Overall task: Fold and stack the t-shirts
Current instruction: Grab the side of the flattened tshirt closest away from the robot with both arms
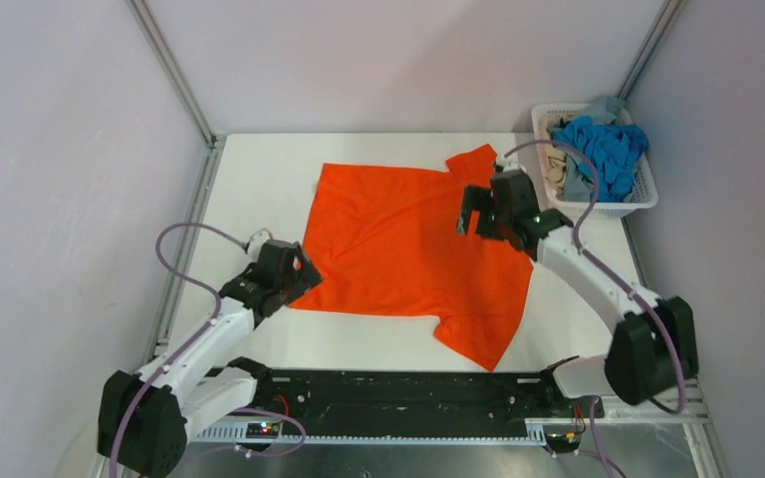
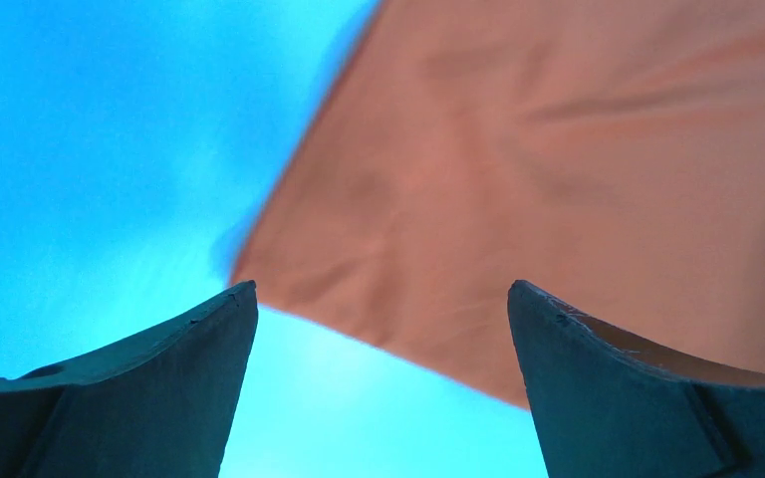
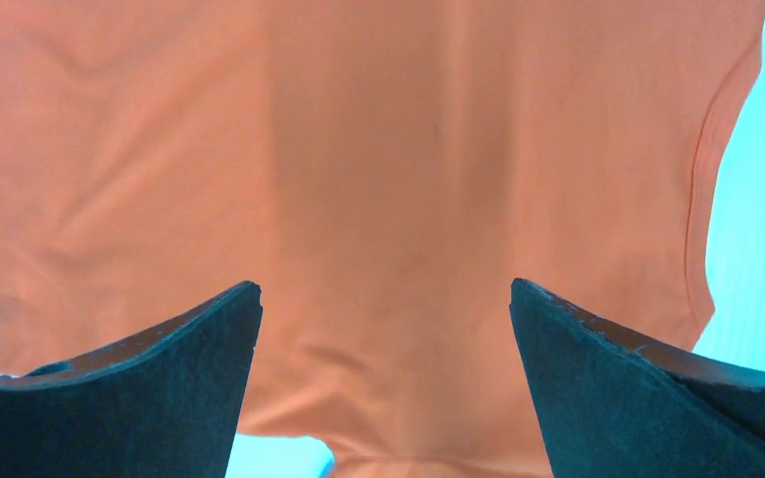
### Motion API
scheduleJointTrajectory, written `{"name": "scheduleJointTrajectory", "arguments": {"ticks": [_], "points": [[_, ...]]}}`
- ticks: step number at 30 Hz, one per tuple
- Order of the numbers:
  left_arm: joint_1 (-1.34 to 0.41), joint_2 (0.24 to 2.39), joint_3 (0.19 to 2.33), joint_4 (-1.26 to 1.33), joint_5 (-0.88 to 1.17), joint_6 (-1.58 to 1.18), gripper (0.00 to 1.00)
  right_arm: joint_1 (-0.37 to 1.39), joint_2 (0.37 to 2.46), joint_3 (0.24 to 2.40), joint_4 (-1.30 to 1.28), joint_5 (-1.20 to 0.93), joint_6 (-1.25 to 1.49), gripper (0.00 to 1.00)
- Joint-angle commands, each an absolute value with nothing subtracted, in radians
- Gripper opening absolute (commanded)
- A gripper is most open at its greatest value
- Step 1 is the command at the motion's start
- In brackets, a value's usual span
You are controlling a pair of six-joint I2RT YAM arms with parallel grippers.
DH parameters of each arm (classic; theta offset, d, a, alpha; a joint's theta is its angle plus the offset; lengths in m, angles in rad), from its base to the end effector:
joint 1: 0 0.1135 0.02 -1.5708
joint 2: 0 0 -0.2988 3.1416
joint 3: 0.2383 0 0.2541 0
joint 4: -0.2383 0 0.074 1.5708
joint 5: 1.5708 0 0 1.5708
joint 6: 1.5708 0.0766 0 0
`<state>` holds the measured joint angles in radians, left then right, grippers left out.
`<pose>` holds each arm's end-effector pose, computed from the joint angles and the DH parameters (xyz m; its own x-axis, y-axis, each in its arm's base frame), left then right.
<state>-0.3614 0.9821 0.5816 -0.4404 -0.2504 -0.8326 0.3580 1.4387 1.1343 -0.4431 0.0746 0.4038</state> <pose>0.1972 -0.0543 0.2105 -0.6082 -0.5362 -0.5853 -0.3891 0.8441 -0.3689 0.3246 0.1154 0.2907 -0.7027 0.1555 -0.6943 -0.0241 0.9701 0.2416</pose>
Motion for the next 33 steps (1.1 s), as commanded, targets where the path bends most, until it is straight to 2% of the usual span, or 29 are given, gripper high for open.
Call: {"name": "scheduleJointTrajectory", "arguments": {"ticks": [1,6,8,10,12,20,22,23,25,27,33], "points": [[-0.338,0.935,0.491,-0.558,-0.347,-0.944,1.0,0.448,1.295,0.966,-0.459,0.229,0.454,0.99],[-0.329,0.952,0.44,-0.557,-0.395,-1.006,0.97,0.492,1.177,0.869,-0.52,0.269,0.495,0.99],[-0.328,0.981,0.448,-0.557,-0.409,-1.018,0.89,0.504,1.146,0.838,-0.525,0.26,0.502,1.0],[-0.328,1.012,0.458,-0.551,-0.414,-1.025,0.74,0.516,1.127,0.818,-0.539,0.262,0.51,0.99],[-0.329,1.041,0.46,-0.539,-0.41,-1.026,0.63,0.526,1.113,0.807,-0.557,0.273,0.519,1.0],[-0.329,1.16,0.478,-0.461,-0.397,-1.027,0.51,0.608,1.053,0.786,-0.61,0.306,0.559,0.99],[-0.329,1.177,0.489,-0.454,-0.396,-1.027,0.41,0.634,1.041,0.785,-0.632,0.314,0.563,0.99],[-0.328,1.184,0.494,-0.452,-0.391,-1.023,0.26,0.652,1.033,0.784,-0.651,0.317,0.564,0.99],[-0.328,1.182,0.492,-0.447,-0.376,-1.015,0.04,0.675,1.02,0.784,-0.689,0.332,0.576,0.99],[-0.328,1.166,0.482,-0.445,-0.393,-1.005,0.01,0.702,1.008,0.775,-0.716,0.349,0.592,0.99],[-0.328,1.053,0.413,-0.439,-0.455,-1.014,0.0,0.888,1.025,0.747,-0.842,0.287,0.657,0.9]]}}
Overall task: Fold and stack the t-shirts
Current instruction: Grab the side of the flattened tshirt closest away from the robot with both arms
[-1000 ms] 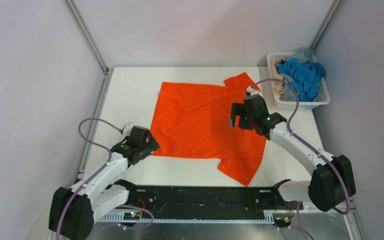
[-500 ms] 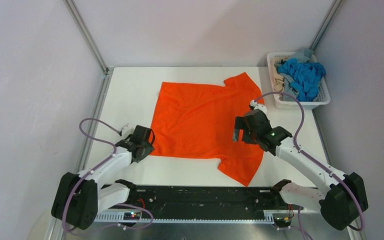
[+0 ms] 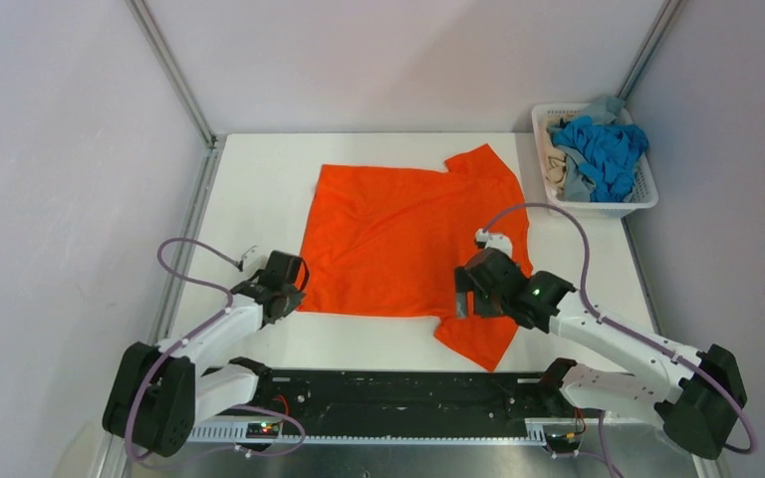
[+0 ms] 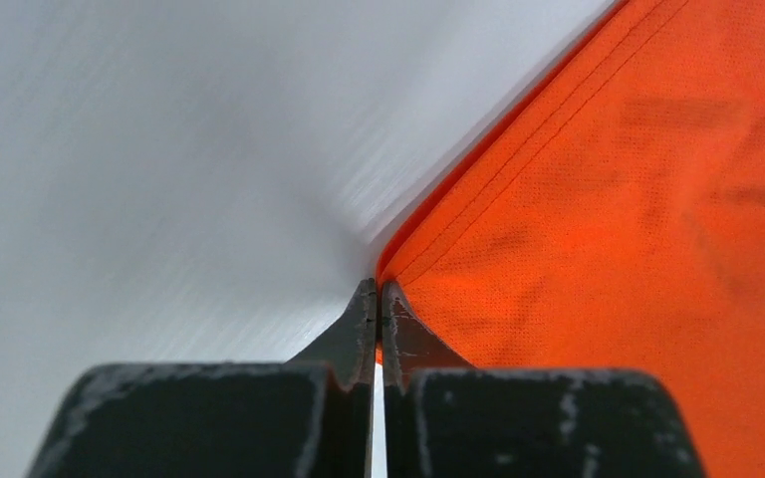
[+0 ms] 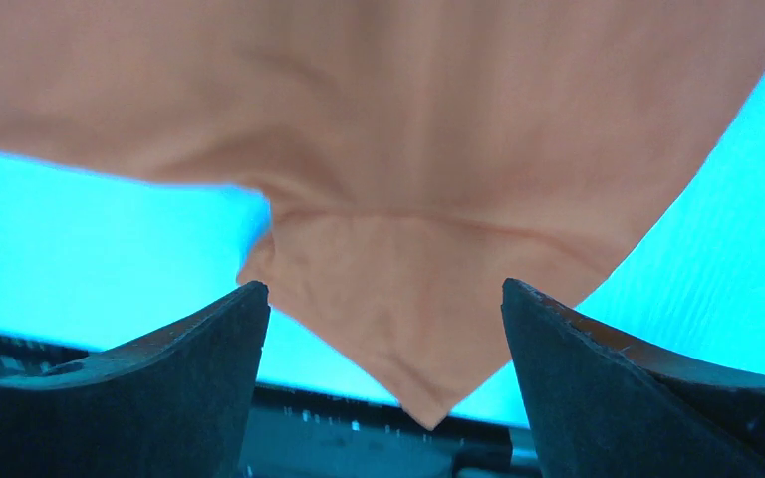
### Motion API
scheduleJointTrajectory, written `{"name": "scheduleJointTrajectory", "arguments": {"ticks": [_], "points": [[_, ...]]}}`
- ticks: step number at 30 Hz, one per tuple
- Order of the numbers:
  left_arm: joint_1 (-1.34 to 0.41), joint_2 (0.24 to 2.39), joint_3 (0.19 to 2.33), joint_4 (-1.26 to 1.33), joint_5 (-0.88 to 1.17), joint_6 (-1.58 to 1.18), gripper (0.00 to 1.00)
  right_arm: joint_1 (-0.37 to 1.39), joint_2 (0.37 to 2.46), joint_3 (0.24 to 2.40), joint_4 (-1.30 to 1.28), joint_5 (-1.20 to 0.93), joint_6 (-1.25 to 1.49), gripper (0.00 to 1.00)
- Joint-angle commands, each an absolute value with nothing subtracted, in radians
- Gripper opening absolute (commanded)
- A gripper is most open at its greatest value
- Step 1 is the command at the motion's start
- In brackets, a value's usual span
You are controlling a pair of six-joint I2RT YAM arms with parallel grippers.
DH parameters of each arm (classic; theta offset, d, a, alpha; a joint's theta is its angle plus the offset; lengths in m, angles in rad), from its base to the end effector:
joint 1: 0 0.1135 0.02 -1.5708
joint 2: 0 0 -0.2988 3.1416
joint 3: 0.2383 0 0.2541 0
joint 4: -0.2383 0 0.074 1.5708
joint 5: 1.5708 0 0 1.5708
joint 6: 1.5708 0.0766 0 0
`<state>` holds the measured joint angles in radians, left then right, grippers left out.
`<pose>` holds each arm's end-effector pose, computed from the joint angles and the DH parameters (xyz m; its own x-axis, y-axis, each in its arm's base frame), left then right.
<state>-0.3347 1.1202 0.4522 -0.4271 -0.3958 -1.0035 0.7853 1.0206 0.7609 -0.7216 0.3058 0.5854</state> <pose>0.1864 -0.0336 0.1480 -0.5662 -0.6270 -0.5351 -0.6349 0.7457 -0.2021 0.1574 0.1248 0.2405 -0.7971 -0.0518 -0.6016 -0.1385 0.9854 0.0986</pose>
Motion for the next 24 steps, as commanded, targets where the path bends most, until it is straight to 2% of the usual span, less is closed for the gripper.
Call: {"name": "scheduleJointTrajectory", "arguments": {"ticks": [1,5,8,9,17,19,21,22,24], "points": [[-0.328,1.027,0.403,-0.439,-0.456,-1.014,0.0,0.941,1.03,0.745,-0.861,0.277,0.67,0.86],[-0.328,0.964,0.375,-0.429,-0.461,-1.019,0.0,1.038,1.056,0.698,-0.916,0.23,0.764,0.77],[-0.328,0.934,0.365,-0.426,-0.45,-1.011,0.0,1.022,1.083,0.621,-0.809,0.165,0.767,0.71],[-0.328,0.922,0.364,-0.425,-0.444,-1.009,0.0,1.015,1.099,0.607,-0.781,0.133,0.766,0.66],[-0.329,0.898,0.358,-0.426,-0.427,-1.006,0.0,0.993,1.251,0.556,-0.673,0.072,0.757,0.57],[-0.329,0.898,0.361,-0.426,-0.417,-1.006,0.0,0.993,1.282,0.555,-0.683,0.094,0.768,0.49],[-0.328,0.886,0.356,-0.426,-0.406,-1.01,0.0,0.992,1.291,0.554,-0.702,0.122,0.786,0.33],[-0.328,0.867,0.346,-0.428,-0.402,-1.017,0.0,0.993,1.287,0.555,-0.71,0.138,0.791,0.2],[-0.328,0.825,0.323,-0.432,-0.394,-1.035,0.0,1.001,1.238,0.555,-0.74,0.143,0.807,0.09]]}}
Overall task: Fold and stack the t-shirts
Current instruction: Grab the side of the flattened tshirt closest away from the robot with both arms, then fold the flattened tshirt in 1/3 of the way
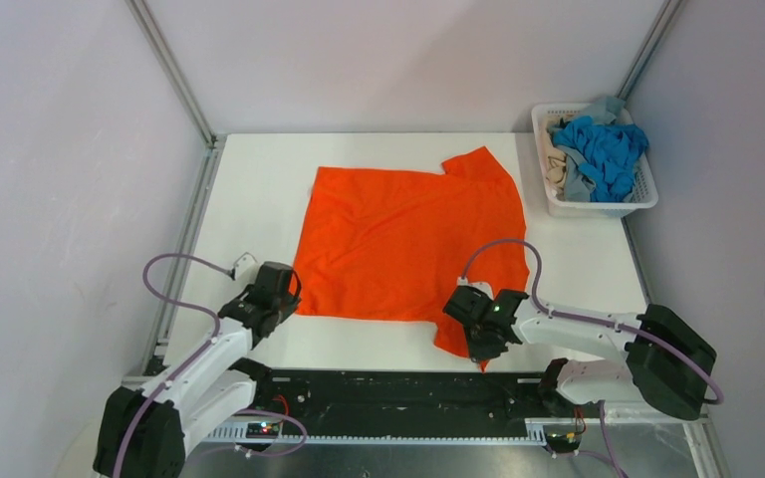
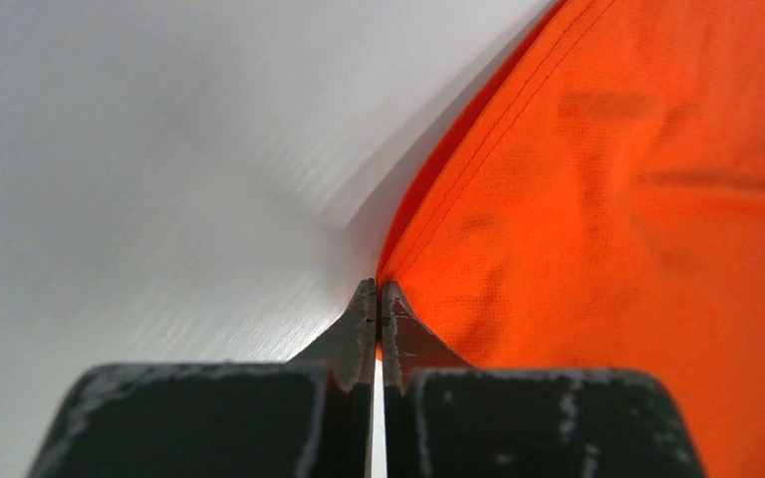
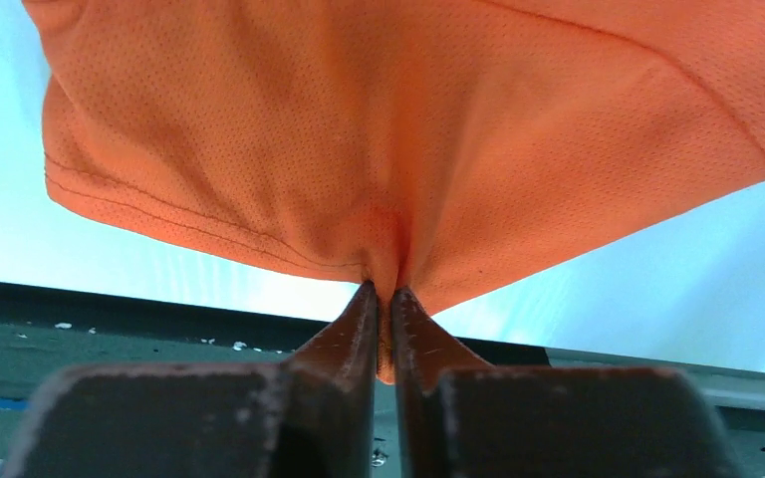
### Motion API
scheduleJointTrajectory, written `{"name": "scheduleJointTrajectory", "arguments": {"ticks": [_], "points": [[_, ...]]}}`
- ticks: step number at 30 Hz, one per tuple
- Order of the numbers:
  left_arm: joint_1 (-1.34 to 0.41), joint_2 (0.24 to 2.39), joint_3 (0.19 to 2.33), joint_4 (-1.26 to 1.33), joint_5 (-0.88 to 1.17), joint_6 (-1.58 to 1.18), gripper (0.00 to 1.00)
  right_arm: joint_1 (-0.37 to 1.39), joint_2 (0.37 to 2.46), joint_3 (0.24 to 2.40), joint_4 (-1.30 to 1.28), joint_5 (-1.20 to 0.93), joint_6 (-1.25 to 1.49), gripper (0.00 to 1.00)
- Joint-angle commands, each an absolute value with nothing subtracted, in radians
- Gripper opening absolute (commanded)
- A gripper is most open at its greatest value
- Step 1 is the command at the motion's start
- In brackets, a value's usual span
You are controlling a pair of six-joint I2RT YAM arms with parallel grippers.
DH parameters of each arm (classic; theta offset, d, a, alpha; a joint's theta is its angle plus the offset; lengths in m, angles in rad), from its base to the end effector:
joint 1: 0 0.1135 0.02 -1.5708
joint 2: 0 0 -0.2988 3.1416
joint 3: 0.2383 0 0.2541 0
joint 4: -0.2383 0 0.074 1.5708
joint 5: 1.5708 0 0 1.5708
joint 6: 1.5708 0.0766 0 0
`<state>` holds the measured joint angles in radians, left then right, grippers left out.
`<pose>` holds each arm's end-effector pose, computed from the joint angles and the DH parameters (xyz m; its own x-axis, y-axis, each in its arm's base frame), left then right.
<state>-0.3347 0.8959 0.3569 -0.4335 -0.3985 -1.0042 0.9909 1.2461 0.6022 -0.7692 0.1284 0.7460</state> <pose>0.1585 -0.0236 0.1521 -0.5002 -0.6493 -0.5729 -0.6068 0.7348 -0.3031 0.1078 0.1466 0.1483 -0.9530 -0.2265 -0.2012 -0.2339 0.9722 0.0137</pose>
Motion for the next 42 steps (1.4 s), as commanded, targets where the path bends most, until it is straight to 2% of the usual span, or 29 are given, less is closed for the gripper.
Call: {"name": "scheduleJointTrajectory", "arguments": {"ticks": [1,3,12,16,22,29,42], "points": [[-0.328,0.807,0.316,-0.436,-0.39,-1.043,0.0,1.003,1.22,0.556,-0.767,0.141,0.812,0.06],[-0.328,0.751,0.291,-0.475,-0.386,-1.074,0.0,1.018,1.159,0.556,-0.813,0.12,0.818,0.0],[-0.329,0.502,0.264,-0.598,-0.341,-1.102,0.0,1.054,0.976,0.568,-0.948,0.048,0.822,0.0],[-0.328,0.514,0.305,-0.595,-0.325,-1.081,0.0,0.992,0.935,0.61,-0.957,0.084,0.794,0.0],[-0.328,0.645,0.409,-0.483,-0.298,-1.024,0.0,0.808,0.905,0.705,-0.897,0.102,0.676,0.0],[-0.328,0.931,0.577,-0.424,-0.31,-0.981,0.0,0.612,1.012,0.817,-0.783,0.188,0.546,0.0],[-0.247,1.235,0.8,-0.423,-0.409,-0.961,0.0,0.333,1.207,0.894,-0.485,0.017,0.363,0.0]]}}
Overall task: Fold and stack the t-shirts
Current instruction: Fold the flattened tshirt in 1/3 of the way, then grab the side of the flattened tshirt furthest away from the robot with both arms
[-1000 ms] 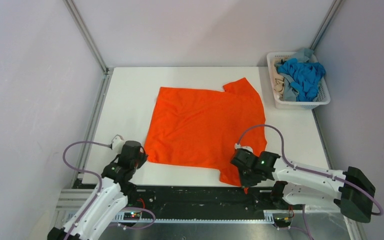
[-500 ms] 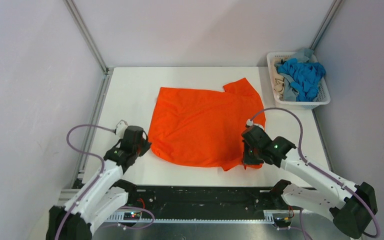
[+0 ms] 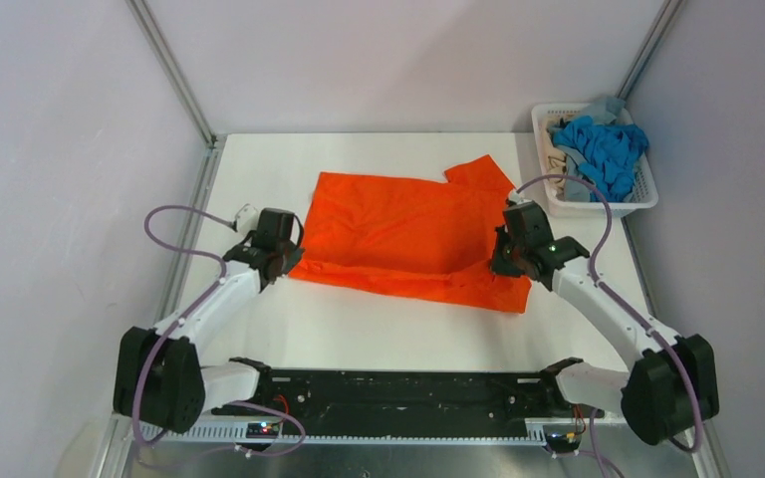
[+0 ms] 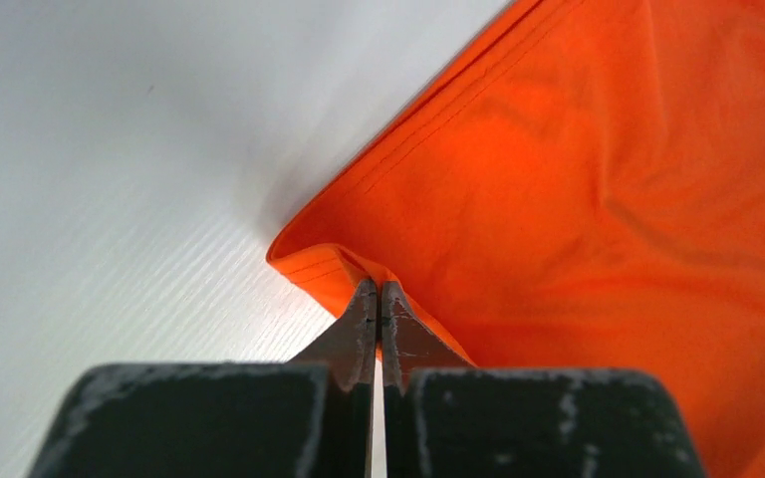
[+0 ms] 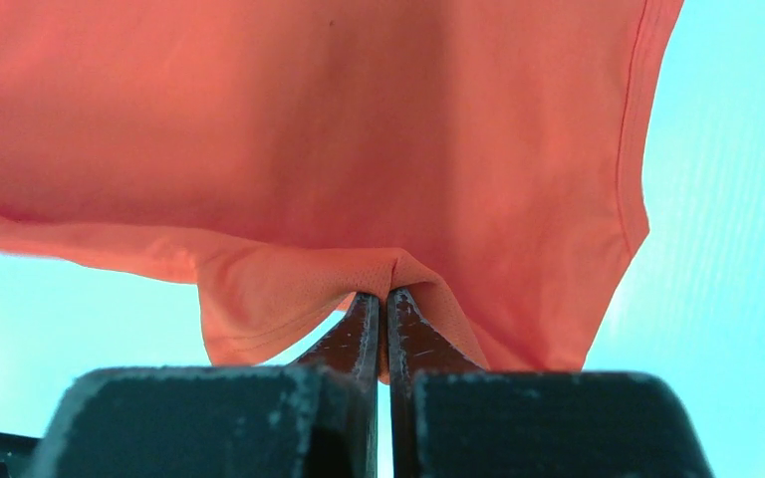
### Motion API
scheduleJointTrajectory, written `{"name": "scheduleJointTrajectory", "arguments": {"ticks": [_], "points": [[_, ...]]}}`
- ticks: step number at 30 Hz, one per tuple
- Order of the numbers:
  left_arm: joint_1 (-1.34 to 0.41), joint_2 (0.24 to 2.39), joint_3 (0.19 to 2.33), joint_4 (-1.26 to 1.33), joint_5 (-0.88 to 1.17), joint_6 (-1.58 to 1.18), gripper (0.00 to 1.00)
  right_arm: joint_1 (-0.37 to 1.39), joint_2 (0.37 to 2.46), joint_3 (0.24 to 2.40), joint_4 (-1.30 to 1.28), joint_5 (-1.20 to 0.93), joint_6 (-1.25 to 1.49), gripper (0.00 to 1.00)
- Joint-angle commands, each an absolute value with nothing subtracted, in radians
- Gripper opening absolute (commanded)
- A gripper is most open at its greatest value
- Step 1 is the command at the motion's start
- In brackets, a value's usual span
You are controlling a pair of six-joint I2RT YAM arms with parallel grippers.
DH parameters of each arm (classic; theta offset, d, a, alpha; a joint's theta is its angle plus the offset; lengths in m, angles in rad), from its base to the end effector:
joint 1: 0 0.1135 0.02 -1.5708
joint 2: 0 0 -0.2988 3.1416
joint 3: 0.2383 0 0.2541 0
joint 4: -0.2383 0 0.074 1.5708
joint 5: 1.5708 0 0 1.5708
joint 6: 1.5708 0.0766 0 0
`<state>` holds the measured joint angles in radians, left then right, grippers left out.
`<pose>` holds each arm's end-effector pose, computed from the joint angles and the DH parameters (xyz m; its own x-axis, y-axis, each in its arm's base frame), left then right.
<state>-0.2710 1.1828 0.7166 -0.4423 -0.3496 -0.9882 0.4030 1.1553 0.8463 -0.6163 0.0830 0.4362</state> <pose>0.2424 -0.0401 0.2176 -0.4586 -0.6868 -0.5639 -0.6077 0.7054 -0.3649 0.2263 0.0896 0.2488 -0.8117 0.1117 -0.5732 -0.0022 0.9810 0.1942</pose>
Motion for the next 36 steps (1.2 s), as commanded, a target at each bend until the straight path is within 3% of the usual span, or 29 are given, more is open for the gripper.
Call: {"name": "scheduleJointTrajectory", "arguments": {"ticks": [1,10,17,18,19,20,21,22,23,26,28,36], "points": [[-0.245,1.265,0.808,-0.422,-0.407,-0.958,0.0,0.32,1.232,0.899,-0.474,-0.027,0.348,0.0],[-0.228,1.474,0.936,-0.421,-0.375,-0.946,0.0,0.22,1.395,0.989,-0.375,-0.167,0.208,0.0],[-0.22,1.516,0.966,-0.423,-0.398,-0.952,0.01,0.155,1.595,1.126,-0.392,-0.251,0.133,0.03],[-0.218,1.515,0.968,-0.423,-0.404,-0.952,0.04,0.152,1.636,1.14,-0.394,-0.231,0.129,0.05],[-0.217,1.513,0.973,-0.423,-0.403,-0.952,0.21,0.147,1.656,1.175,-0.406,-0.214,0.126,0.08],[-0.215,1.503,0.977,-0.423,-0.404,-0.945,0.34,0.146,1.692,1.194,-0.416,-0.165,0.115,0.27],[-0.215,1.497,0.985,-0.423,-0.403,-0.941,0.69,0.148,1.707,1.232,-0.439,-0.141,0.111,0.38],[-0.215,1.479,0.989,-0.422,-0.4,-0.932,0.84,0.148,1.725,1.246,-0.448,-0.101,0.114,0.53],[-0.215,1.468,0.997,-0.423,-0.395,-0.926,0.96,0.151,1.726,1.272,-0.467,-0.085,0.125,0.6],[-0.216,1.413,1.002,-0.422,-0.352,-0.906,0.99,0.166,1.671,1.28,-0.487,-0.017,0.171,0.94],[-0.217,1.382,0.996,-0.422,-0.316,-0.896,1.0,0.189,1.615,1.264,-0.496,0.061,0.212,0.99],[-0.271,1.438,1.01,-0.408,-0.123,-0.786,1.0,0.299,1.389,0.957,-0.436,0.049,0.416,0.99]]}}
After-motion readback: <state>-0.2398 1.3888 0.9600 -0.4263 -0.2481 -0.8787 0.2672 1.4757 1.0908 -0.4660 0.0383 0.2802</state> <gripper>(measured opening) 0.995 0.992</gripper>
